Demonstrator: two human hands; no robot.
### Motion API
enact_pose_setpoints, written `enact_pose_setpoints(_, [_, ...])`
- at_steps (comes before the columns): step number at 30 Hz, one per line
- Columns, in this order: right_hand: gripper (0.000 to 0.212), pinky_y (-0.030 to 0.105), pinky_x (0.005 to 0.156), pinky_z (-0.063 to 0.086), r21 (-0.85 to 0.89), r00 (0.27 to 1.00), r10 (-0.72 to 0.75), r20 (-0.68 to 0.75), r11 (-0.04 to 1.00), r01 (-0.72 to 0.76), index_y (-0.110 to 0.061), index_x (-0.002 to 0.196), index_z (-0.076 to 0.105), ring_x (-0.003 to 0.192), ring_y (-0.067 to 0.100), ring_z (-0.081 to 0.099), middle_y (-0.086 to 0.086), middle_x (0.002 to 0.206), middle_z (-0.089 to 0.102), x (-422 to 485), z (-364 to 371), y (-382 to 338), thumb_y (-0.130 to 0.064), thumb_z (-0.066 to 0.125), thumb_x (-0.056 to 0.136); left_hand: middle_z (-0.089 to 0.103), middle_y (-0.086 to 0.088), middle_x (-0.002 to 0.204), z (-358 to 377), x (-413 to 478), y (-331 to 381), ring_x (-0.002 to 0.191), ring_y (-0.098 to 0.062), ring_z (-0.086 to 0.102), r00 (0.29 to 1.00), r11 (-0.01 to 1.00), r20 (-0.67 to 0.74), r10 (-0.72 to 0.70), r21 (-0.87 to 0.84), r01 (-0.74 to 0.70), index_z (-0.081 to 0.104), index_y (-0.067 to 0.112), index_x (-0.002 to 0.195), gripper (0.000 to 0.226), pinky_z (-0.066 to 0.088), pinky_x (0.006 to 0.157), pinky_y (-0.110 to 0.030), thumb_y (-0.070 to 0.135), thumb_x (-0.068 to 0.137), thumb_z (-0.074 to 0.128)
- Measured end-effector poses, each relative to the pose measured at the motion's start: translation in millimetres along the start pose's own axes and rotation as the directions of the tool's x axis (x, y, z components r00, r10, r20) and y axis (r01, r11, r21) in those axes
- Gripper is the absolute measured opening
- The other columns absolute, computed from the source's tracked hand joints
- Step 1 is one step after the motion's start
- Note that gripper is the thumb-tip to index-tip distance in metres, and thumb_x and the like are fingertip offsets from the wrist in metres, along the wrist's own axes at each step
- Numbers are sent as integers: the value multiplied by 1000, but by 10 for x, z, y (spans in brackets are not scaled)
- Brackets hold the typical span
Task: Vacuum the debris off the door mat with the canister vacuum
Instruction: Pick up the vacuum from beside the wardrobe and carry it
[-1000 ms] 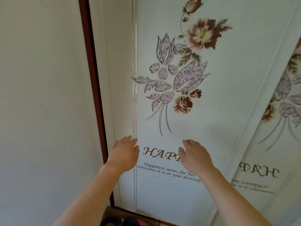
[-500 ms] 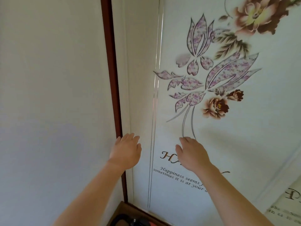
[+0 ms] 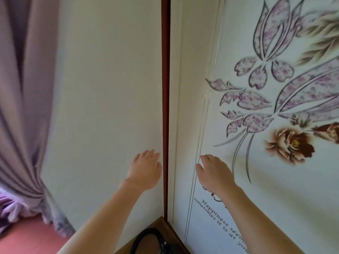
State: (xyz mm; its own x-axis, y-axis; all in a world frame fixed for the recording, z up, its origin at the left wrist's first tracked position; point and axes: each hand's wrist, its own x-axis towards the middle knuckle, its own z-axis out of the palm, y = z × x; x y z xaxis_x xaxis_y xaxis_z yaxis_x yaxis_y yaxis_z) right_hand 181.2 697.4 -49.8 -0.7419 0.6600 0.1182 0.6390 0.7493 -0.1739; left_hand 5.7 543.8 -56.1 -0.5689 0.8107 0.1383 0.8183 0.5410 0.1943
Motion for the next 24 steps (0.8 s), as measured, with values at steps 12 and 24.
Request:
enact_pose_setpoints(12, [45, 34, 110, 39, 107, 958, -274, 79, 958, 265, -12, 143, 49, 132, 22, 48, 3, 145, 53, 46, 197, -68, -34, 30, 108, 36, -2, 163, 20, -542, 79, 152, -20, 27, 964, 963, 4, -267, 47, 267, 37, 18, 156, 50, 20, 125, -35, 32, 108, 30])
enact_pose_setpoints(24, [37, 35, 97, 43, 72, 938, -279, 205, 960, 270, -11, 122, 57, 115, 23, 54, 4, 124, 59, 227, 838, -502, -31, 30, 105, 36, -2, 163, 395, -553, -640, 152, -20, 28, 936, 943, 125, -328, -5, 332, 35, 17, 157, 51, 19, 124, -36, 34, 109, 29])
